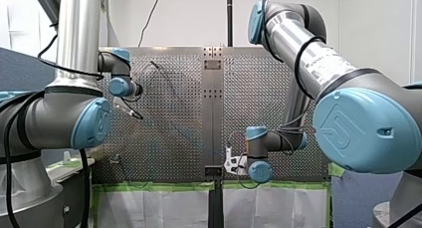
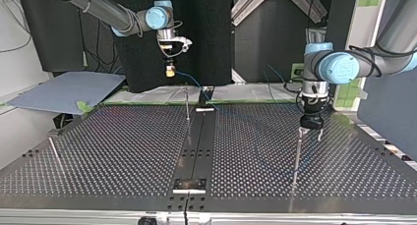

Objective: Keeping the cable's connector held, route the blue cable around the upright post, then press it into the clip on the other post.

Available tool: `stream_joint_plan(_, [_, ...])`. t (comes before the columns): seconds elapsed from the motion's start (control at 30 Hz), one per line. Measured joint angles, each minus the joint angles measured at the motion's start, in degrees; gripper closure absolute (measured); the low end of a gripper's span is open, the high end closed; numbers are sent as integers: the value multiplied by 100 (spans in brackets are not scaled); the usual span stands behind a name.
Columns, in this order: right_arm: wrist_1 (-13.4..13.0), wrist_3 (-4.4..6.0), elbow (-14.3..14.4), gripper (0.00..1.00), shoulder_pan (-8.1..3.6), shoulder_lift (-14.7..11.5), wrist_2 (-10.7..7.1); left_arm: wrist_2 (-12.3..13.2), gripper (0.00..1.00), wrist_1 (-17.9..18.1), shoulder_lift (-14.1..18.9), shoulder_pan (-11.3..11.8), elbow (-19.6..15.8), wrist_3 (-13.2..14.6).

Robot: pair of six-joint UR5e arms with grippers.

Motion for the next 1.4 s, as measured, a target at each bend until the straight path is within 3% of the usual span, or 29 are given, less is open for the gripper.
stream_joint_plan(0.27, [1,11,0,100,-1,0,0,20,1,-67,159,20,-114,-452])
stream_joint_plan(0.6, [-10,24,-1,100,-1,0,0,51,1,-220,396,46,-196,-370])
stream_joint_plan(0.83, [-14,27,-1,100,0,0,-1,83,1,-94,432,119,-202,-398])
stream_joint_plan(1.4, [-34,27,-1,100,-1,0,0,51,1,-773,554,145,-201,418])
